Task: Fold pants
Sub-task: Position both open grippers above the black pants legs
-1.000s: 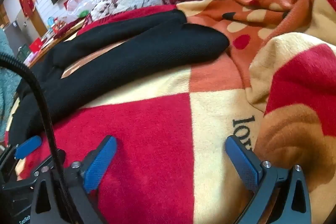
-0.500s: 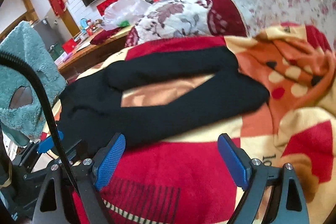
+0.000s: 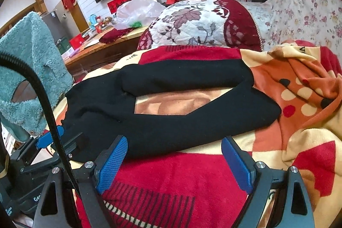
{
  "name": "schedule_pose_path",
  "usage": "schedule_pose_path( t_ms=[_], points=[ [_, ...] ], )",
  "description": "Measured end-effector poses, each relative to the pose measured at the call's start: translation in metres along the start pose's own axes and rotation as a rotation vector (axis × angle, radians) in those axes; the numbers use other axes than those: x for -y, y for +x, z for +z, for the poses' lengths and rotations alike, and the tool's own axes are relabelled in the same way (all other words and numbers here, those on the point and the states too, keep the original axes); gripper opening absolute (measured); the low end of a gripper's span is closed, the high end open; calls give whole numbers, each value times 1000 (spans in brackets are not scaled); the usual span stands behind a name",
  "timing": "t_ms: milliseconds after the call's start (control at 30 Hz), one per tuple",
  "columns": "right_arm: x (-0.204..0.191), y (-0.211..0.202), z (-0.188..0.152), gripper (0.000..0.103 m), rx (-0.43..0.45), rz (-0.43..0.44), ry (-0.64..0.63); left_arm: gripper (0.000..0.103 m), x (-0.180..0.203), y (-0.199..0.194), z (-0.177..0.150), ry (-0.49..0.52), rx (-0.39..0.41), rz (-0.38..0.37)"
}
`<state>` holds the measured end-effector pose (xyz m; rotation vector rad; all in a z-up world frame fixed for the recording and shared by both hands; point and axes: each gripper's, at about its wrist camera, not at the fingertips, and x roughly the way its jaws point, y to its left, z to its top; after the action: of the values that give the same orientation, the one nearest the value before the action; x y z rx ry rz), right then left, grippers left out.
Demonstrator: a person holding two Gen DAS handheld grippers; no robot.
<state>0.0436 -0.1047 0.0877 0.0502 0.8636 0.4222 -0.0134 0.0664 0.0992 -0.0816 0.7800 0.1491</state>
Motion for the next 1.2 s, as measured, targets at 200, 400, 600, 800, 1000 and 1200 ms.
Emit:
schedule_pose_path(
  t_ms=[200, 400, 600, 800, 1000, 1200],
  points=[
    [0, 0, 0, 89, 6, -10, -15, 75, -2, 1, -1, -8, -5, 3],
    [-2, 0, 0, 89, 5, -9, -22, 75, -4, 3, -2, -18, -14, 1],
    [-3, 3, -1, 89, -7, -6, -21, 75, -4, 3, -2, -20, -14, -2],
    [0, 3, -1, 89, -14, 2, -9, 75, -4, 3, -2, -19, -16, -1],
    [1, 5, -1, 89, -22, 1, -8, 75, -4, 4, -3, -22, -22, -1],
    [8, 10, -1, 89, -33, -1, 9, 75, -4, 11, -6, -26, -45, -3]
  ],
)
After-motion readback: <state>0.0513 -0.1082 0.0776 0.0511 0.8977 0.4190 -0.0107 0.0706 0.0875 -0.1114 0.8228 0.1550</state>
